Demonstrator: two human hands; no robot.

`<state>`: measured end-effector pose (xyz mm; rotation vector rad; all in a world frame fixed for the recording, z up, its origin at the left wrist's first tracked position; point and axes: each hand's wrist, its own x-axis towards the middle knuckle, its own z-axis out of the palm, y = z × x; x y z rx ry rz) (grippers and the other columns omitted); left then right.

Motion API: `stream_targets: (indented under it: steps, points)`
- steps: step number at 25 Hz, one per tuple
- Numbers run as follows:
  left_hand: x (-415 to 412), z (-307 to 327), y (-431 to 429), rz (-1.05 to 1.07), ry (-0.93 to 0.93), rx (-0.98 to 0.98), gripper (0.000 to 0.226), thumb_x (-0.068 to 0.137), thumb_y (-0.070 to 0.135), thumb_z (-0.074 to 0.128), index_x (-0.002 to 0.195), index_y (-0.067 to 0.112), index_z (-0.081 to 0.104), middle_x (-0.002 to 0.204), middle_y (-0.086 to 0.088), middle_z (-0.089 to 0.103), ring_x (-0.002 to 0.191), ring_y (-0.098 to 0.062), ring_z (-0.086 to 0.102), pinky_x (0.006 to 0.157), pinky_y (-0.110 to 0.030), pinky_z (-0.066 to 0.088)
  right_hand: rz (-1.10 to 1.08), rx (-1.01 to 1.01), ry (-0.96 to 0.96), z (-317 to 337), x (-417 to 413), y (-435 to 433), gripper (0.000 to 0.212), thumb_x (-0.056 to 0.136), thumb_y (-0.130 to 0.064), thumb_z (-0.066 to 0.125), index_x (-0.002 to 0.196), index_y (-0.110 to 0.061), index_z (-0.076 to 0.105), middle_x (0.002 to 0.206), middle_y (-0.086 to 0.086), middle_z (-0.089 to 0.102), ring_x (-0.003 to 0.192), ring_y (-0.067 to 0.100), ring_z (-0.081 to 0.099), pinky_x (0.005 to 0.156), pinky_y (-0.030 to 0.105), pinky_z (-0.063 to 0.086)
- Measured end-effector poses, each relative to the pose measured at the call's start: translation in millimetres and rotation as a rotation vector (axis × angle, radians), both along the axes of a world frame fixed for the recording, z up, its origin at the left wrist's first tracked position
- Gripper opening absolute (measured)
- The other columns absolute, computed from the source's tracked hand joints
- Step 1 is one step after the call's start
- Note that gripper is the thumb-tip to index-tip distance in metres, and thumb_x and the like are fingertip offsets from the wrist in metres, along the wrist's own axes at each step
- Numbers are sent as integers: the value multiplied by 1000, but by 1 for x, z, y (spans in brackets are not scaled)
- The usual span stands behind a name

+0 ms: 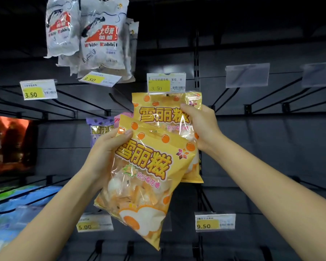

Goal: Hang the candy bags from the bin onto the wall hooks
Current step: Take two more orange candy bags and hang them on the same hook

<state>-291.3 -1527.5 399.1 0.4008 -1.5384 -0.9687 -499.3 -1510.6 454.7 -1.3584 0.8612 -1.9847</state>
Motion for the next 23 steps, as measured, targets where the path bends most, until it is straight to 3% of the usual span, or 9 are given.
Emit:
stream_targets:
  steps: [3, 7, 10, 13, 14, 16, 19, 21, 23]
  points:
    - [-4, -2, -1, -7, -5, 13, 13, 91, 19, 56, 85, 11, 64, 67, 1, 72, 58, -11, 68, 50, -16, 53, -22, 1, 16, -2, 0, -3, 5, 86, -13, 68, 89, -9, 67, 95, 16, 71, 92, 34, 70, 89, 54, 54]
    - [-10, -5, 1, -3, 76, 36, 13, 94, 13, 53, 88, 8, 63, 67, -1, 74, 58, -13, 70, 50, -17, 53, -234, -79, 86, -8, -1, -6, 21, 80, -21, 75, 93, -16, 59, 98, 7, 71, 96, 28, 69, 89, 50, 55]
    - [-11, -5, 4, 50, 164, 43, 12, 93, 18, 57, 93, 9, 64, 79, -8, 75, 69, -21, 71, 71, -38, 55, -447, -170, 205, -13, -10, 1, 32, 80, -25, 74, 102, -19, 52, 102, 5, 66, 92, 18, 65, 85, 40, 55]
    - [-14, 0, 11, 76, 237, 35, 20, 92, 18, 58, 101, 1, 65, 94, -18, 72, 84, -31, 69, 89, -58, 50, -555, -340, 233, -20, -21, 21, 9, 88, -22, 64, 93, -22, 57, 100, 6, 63, 77, 7, 55, 73, 24, 48]
    - [-16, 2, 14, 79, 261, 24, 20, 92, 17, 58, 100, 0, 66, 93, -17, 73, 84, -31, 70, 86, -56, 53, -518, -368, 245, -23, -21, 29, 3, 90, -24, 61, 88, -25, 59, 92, 2, 64, 74, 6, 55, 69, 23, 47]
    - [-20, 8, 16, 73, 294, 16, 16, 93, 16, 58, 95, 3, 68, 84, -10, 76, 76, -24, 73, 70, -40, 60, -369, -352, 279, -28, -16, 42, 8, 90, -30, 61, 87, -23, 62, 80, -3, 67, 71, 8, 61, 63, 23, 49]
    - [-31, 16, 15, 37, 337, 80, 15, 94, 14, 56, 96, 4, 67, 75, -5, 77, 67, -18, 73, 55, -27, 57, -191, -289, 236, -28, -6, 52, 33, 80, -41, 68, 90, -10, 66, 66, -4, 71, 65, 7, 68, 58, 22, 55]
    - [-38, 22, 12, 64, 327, 90, 16, 95, 17, 56, 96, 6, 67, 73, -3, 77, 66, -16, 73, 54, -26, 57, -191, -265, 228, -23, -6, 52, 37, 75, -41, 70, 91, -8, 67, 71, 0, 72, 68, 11, 69, 61, 26, 57]
    - [-44, 30, 7, 97, 298, 90, 24, 97, 27, 53, 92, 7, 66, 82, -8, 76, 74, -20, 71, 68, -35, 60, -206, -217, 212, -18, -9, 46, 23, 82, -26, 71, 93, -6, 68, 80, 7, 74, 71, 14, 70, 63, 26, 58]
